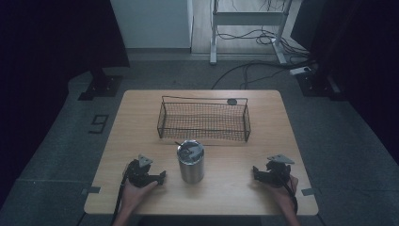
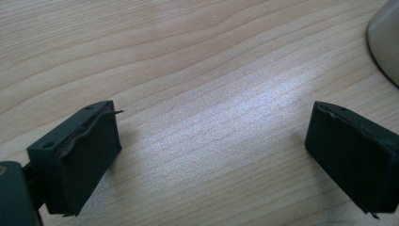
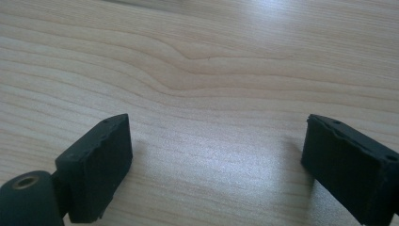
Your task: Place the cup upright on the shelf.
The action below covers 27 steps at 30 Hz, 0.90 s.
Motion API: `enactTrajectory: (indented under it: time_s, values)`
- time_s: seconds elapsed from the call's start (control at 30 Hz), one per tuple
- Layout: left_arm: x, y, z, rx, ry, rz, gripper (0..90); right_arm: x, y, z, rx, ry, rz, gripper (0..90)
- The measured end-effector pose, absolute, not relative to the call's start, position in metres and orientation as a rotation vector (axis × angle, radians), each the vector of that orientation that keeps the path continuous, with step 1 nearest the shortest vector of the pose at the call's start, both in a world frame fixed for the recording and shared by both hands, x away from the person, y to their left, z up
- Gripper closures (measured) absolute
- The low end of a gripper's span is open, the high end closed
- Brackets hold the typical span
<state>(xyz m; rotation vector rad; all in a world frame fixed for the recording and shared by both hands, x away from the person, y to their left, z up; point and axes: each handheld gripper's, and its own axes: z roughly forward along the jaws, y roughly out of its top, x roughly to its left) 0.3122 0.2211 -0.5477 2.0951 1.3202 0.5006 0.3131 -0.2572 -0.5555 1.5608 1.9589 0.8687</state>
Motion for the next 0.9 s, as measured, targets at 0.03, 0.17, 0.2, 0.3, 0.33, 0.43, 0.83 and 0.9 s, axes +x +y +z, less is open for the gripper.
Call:
enactTrajectory:
  time_s: [0.03, 0.17, 0.2, 0.3, 0.33, 0.43, 0.83, 0.9]
  values:
    - [0.312, 0.221, -0.548, 2.095, 1.317, 0.502, 4.2, 0.313, -0.257, -0.556, 1.560, 1.959, 0.870, 9.2]
    - [0.310, 0.221, -0.547, 2.086, 1.317, 0.501, 7.2, 0.313, -0.258, -0.555, 1.560, 1.955, 0.871, 10.1]
    - [0.310, 0.221, -0.547, 2.084, 1.318, 0.505, 7.2, 0.313, -0.258, -0.555, 1.560, 1.955, 0.871, 10.1]
    - [0.307, 0.220, -0.543, 2.068, 1.310, 0.506, 13.3, 0.311, -0.258, -0.555, 1.565, 1.948, 0.873, 11.5]
    - [0.307, 0.220, -0.543, 2.068, 1.310, 0.506, 13.6, 0.311, -0.258, -0.555, 1.565, 1.948, 0.873, 11.5]
    - [0.302, 0.223, -0.540, 2.021, 1.314, 0.502, 14.9, 0.310, -0.259, -0.555, 1.564, 1.945, 0.872, 12.3]
    - [0.287, 0.218, -0.525, 2.004, 1.210, 0.446, 16.1, 0.307, -0.260, -0.555, 1.564, 1.942, 0.876, 13.1]
    - [0.285, 0.219, -0.521, 1.996, 1.191, 0.432, 15.1, 0.307, -0.260, -0.555, 1.564, 1.943, 0.875, 13.1]
